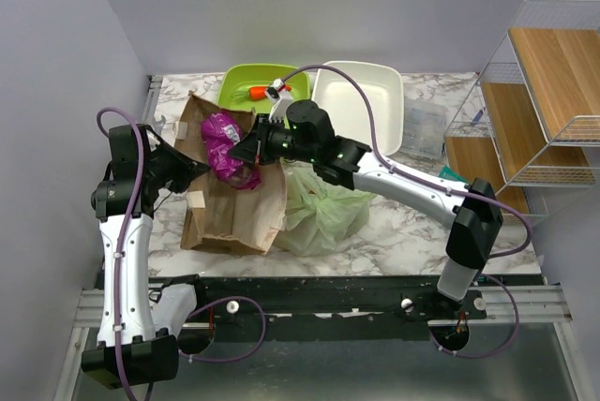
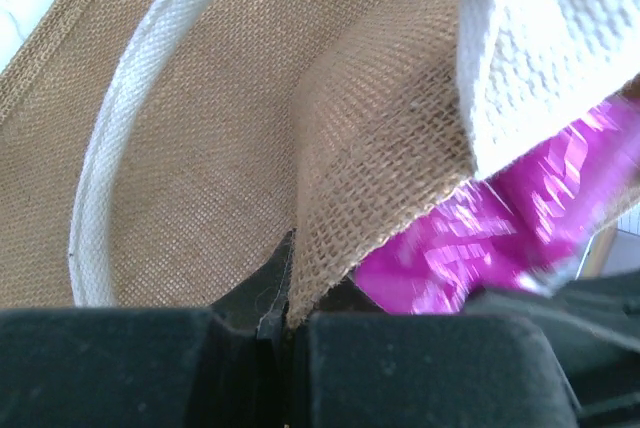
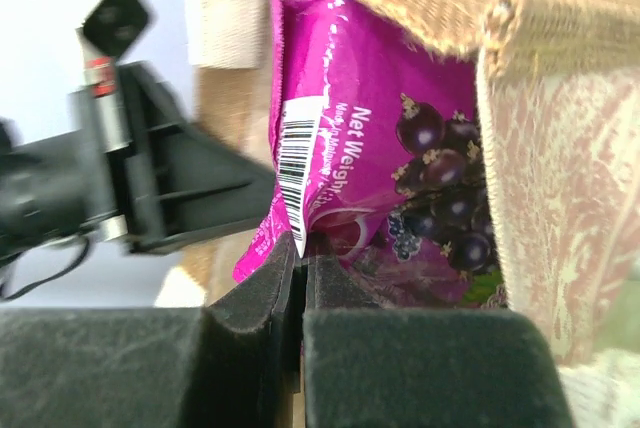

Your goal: Place the food into the grocery bag and tie it

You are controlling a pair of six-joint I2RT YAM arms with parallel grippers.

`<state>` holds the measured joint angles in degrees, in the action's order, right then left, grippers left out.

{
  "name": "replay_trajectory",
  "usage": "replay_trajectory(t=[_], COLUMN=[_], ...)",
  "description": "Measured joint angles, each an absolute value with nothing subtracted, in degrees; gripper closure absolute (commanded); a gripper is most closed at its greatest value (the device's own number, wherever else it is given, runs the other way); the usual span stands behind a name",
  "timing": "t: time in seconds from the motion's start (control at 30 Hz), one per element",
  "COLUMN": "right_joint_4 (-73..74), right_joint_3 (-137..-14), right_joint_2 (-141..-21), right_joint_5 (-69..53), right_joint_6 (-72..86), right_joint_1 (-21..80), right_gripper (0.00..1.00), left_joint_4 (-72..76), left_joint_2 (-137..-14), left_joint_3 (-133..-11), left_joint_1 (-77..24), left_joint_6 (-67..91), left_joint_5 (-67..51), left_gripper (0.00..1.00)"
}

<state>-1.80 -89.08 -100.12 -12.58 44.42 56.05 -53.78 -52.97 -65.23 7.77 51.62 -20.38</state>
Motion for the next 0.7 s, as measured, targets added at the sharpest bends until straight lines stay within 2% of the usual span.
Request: replay_trajectory(t=[0.13, 0.23, 0.27, 0.33, 0.37, 0.43, 0.53, 0.7], right_joint_4=[1.10, 2.26, 2.35, 2.68, 2.66, 2.07, 0.51, -1.19], right_joint_3=[-91.94, -94.39, -95.20, -96.82, -97.69, -99.70, -102.10, -103.18], right_joint_2=[-103.37, -105.43, -106.04, -107.02, -107.44, -108.25, -108.81, -108.64], right_joint_5=[-9.37, -8.67, -8.60, -8.60, -8.60, -8.64, -8.84, -9.72], right_joint_6=[41.08, 38.94, 38.39, 37.54, 37.39, 37.08, 36.36, 35.68], right_joint_1=[54.98, 54.63, 54.61, 54.37, 54.37, 54.33, 54.30, 54.28], right_gripper=[0.99, 0.92, 0.85, 0.53, 0.41, 0.30, 0.25, 0.25], left_joint_4=[-54.52, -55.31, -55.48, -55.42, -55.40, -55.42, -55.59, -55.83], left_joint_2=[-52.93, -52.95, -52.93, -52.93, -52.93, -52.93, -52.95, -53.04], left_joint_3=[-66.22, -66.19, -66.19, -66.15, -66.11, -66.06, -66.04, -65.89], left_joint_1=[8.21, 8.54, 8.60, 8.69, 8.71, 8.95, 9.28, 9.28], left_joint_6=[50.70, 50.35, 50.35, 50.35, 50.35, 50.33, 50.28, 49.71], left_joint_5=[-19.94, -19.88, -19.88, -19.88, -19.88, -19.86, -19.53, -19.44], left_gripper=[1.00, 1.00, 1.00, 1.00, 1.00, 1.00, 1.00, 1.00])
